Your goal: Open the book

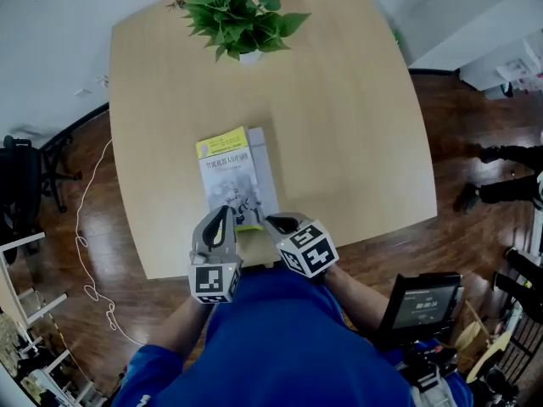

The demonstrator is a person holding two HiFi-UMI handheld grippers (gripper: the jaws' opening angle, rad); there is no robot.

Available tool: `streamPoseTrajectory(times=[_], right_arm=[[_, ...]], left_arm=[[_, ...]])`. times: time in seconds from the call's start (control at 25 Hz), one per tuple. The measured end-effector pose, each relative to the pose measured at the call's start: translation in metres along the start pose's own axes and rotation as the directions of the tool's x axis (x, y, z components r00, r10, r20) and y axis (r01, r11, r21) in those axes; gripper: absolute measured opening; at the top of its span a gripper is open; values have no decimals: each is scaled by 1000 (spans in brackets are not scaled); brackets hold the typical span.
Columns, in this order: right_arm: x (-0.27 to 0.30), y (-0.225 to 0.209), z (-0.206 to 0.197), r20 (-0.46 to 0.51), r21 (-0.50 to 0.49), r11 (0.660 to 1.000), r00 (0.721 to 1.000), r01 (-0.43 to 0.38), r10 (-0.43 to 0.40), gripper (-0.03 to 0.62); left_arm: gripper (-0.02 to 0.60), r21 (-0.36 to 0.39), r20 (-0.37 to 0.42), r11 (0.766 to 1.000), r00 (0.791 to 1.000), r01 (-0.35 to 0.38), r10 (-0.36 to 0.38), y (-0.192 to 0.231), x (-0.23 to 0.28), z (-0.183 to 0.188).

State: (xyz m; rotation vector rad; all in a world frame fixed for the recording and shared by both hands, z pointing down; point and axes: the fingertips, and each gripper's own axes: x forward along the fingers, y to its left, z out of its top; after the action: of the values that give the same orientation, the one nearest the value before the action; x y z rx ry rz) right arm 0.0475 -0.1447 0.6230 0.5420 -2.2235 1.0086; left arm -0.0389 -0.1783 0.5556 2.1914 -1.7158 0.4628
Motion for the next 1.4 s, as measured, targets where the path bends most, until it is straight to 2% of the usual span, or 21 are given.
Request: streamPoseTrajectory(times=[0.32, 1.04, 1.4], right_arm=[[0, 29, 16, 12, -79, 997, 1000, -9, 10, 5], [24, 99, 52, 27, -193, 981, 999, -33, 39, 5], [48, 142, 66, 17, -258, 964, 997, -70, 77, 5]], left_arm=[[6, -18, 52, 998, 997, -63, 64, 24, -24, 9], [6, -77, 99, 989, 986, -129, 137, 87, -67, 9], [8, -113, 103, 976, 974, -188, 200, 123, -98, -1]])
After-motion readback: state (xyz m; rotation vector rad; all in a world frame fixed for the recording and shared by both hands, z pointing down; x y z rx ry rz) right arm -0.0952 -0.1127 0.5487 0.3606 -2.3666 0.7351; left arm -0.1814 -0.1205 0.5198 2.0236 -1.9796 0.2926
